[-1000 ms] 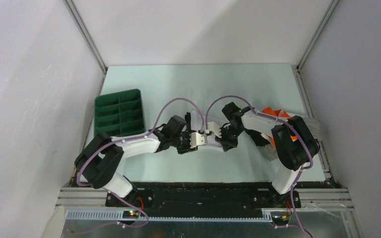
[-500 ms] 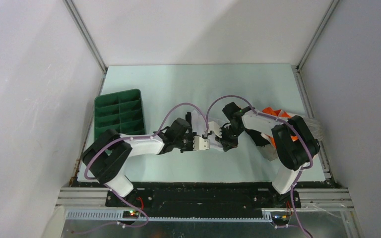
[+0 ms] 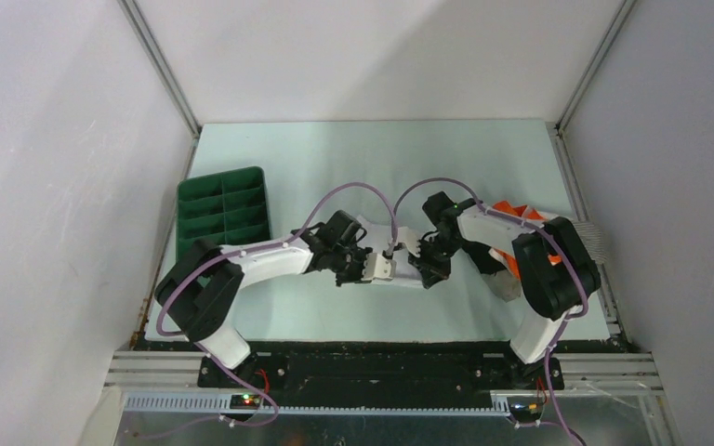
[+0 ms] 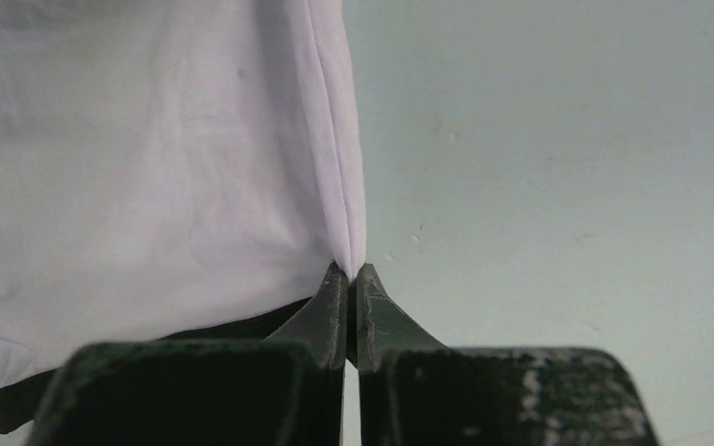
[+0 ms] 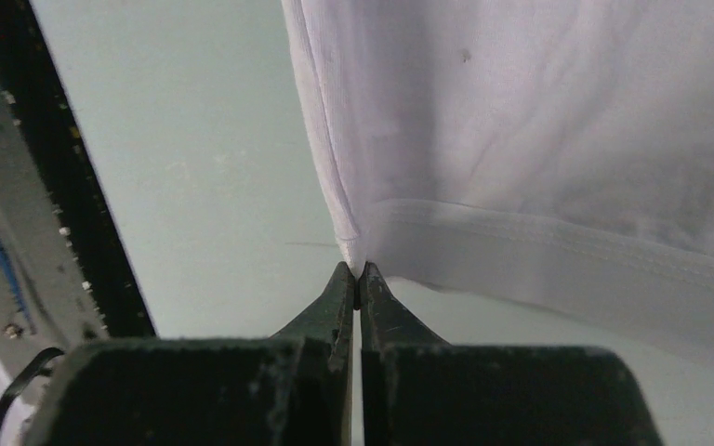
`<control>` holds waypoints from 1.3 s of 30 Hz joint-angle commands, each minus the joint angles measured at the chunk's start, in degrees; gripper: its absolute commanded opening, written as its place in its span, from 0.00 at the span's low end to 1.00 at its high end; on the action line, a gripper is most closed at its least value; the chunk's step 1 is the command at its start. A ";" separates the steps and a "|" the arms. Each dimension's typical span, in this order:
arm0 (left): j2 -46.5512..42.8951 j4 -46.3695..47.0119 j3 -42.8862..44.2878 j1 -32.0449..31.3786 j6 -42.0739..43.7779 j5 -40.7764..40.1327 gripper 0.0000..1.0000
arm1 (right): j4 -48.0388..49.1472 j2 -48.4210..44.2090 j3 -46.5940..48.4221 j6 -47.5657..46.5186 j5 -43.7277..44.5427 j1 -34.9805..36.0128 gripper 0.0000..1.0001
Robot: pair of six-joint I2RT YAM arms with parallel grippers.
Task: Roll the underwear
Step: Fold the underwear at the center of the board.
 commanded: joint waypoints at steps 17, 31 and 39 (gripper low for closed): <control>5.44 -25.34 14.68 1.40 -5.49 12.93 0.00 | -15.08 -5.85 -0.21 5.26 -10.29 -1.66 0.00; 12.01 -35.58 29.98 5.68 -1.60 10.49 0.00 | -19.86 0.31 8.31 5.36 -14.10 -6.79 0.00; 15.72 -34.04 35.45 6.46 -2.04 6.40 0.00 | -19.80 4.40 12.40 7.22 -13.50 -11.00 0.00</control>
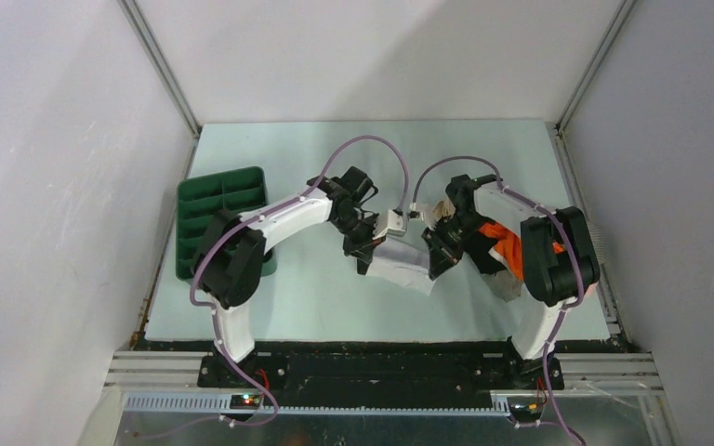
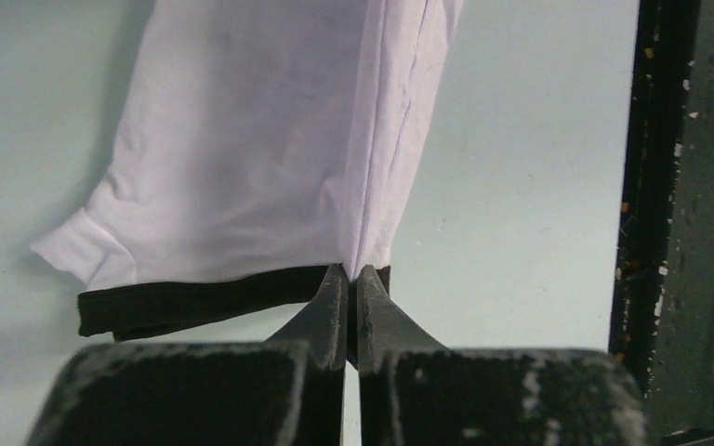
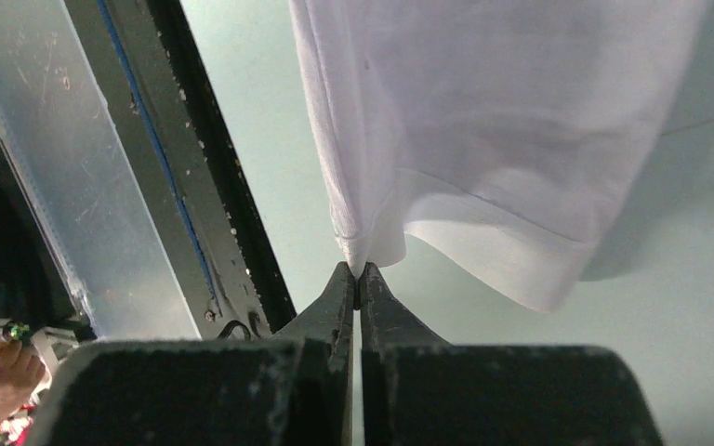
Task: Roll the underwear
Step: Fold the underwear at the center of the board.
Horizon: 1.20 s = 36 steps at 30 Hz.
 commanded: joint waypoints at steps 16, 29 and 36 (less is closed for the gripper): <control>7.79 13.36 11.91 0.99 -8.24 -7.55 0.00 | -0.23 4.97 4.22 6.66 -1.98 -7.16 0.00; 10.75 19.97 12.96 1.53 -10.53 -14.33 0.00 | 3.74 10.12 7.54 13.90 -2.40 -8.71 0.00; 11.36 22.06 12.79 1.84 -11.74 -17.13 0.00 | 4.68 12.67 9.34 18.37 -2.34 -9.30 0.00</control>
